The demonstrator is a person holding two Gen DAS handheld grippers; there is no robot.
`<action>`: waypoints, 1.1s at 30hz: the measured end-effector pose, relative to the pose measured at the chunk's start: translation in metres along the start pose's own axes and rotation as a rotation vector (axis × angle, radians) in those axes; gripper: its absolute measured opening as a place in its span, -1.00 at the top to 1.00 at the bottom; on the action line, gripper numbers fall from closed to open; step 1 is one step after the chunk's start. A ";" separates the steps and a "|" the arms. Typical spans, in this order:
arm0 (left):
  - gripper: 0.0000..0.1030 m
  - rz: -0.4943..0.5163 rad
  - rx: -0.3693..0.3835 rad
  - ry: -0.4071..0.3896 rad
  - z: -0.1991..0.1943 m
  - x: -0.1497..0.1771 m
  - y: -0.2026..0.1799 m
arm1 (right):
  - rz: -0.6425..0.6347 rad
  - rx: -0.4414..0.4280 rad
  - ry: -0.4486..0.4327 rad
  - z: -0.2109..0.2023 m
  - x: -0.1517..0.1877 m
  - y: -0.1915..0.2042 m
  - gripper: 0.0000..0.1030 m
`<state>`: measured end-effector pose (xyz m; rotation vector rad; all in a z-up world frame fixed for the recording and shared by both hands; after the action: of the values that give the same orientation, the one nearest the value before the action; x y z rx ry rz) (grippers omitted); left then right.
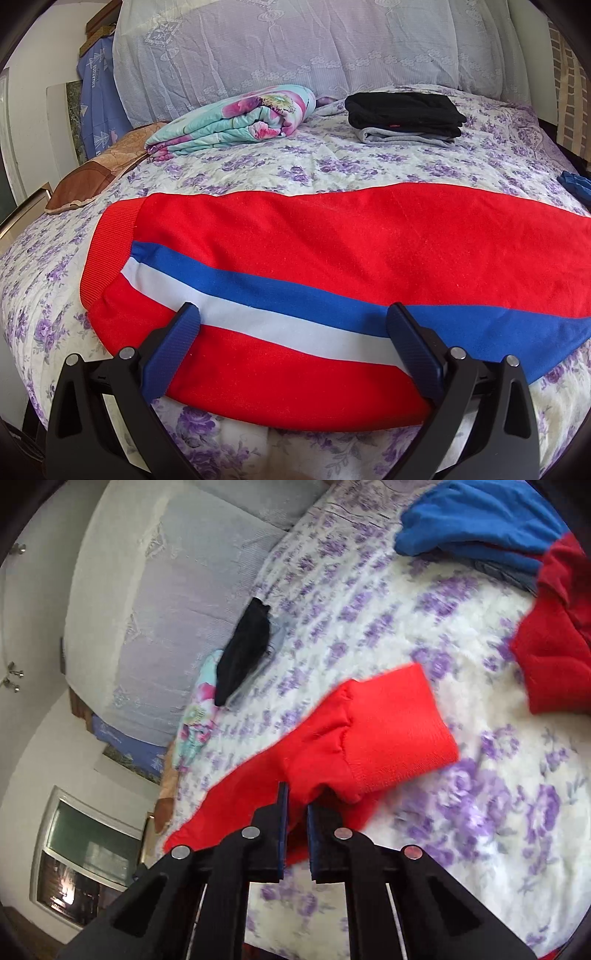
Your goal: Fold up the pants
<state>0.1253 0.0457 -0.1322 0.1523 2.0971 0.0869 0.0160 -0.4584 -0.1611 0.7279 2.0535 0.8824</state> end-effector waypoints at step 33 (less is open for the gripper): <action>-0.91 0.003 0.022 -0.011 0.000 0.001 -0.001 | -0.351 0.244 -0.344 -0.057 -0.047 0.025 0.04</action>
<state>0.1243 0.0445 -0.1334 0.1687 2.0875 0.0648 -0.0004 -0.4965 -0.0957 0.5733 1.9116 0.2892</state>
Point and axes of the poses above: each gripper's, at about its wrist camera, not at the fingertips, and z roughly the way its jaws point, y to its left, x to its underside, the point moved 2 cm from there along z, roughly the way its jaws point, and after that the axes turned 6 degrees about -y, right-handed, at the moved point
